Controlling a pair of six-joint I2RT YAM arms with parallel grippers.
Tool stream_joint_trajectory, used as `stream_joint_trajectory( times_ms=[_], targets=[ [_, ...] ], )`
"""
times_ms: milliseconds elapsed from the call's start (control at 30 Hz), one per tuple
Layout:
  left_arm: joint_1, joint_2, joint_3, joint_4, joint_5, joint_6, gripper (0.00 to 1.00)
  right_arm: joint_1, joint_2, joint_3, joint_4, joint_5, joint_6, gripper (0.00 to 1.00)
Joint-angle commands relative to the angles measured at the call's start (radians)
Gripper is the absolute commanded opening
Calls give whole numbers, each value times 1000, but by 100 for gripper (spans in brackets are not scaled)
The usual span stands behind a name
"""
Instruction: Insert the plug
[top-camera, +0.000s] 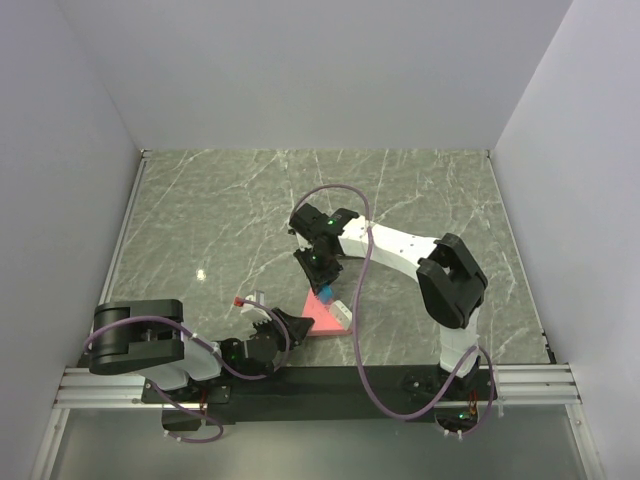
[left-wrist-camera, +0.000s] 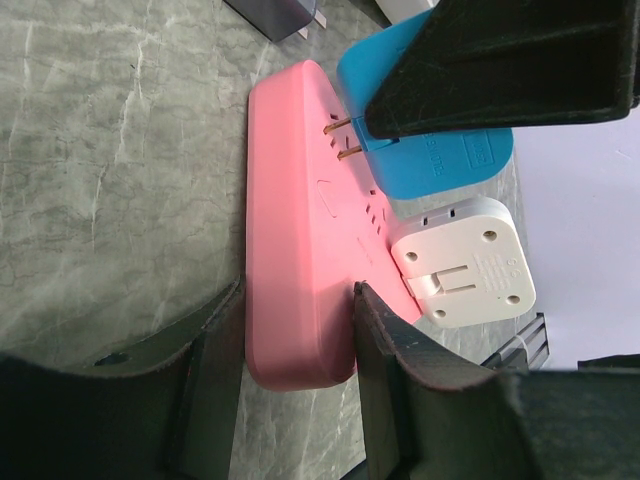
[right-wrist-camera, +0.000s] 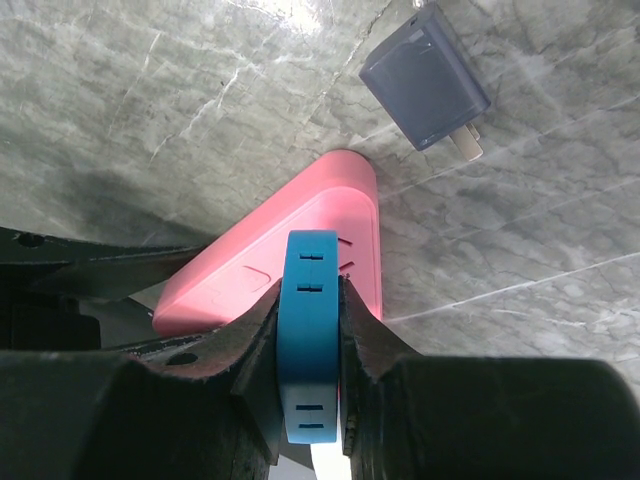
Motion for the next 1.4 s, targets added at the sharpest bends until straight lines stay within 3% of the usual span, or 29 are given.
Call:
stream_joint_trajectory(
  times_ms=[0,333,833,1367],
  targets=[
    [-9,28,-131,-90,11,45,0,45,115,-32,92,-18,25,0],
    [-9,14,-136,-98,3,47,0,75,147,4,80,-3,44,0],
    [-9,8,-142,-89,6,55,0,99,-28,-245,178,55,150,0],
    [-15,-34,-144,-150,-9,38,0,131,-65,-416,302,-4,210,0]
  ],
)
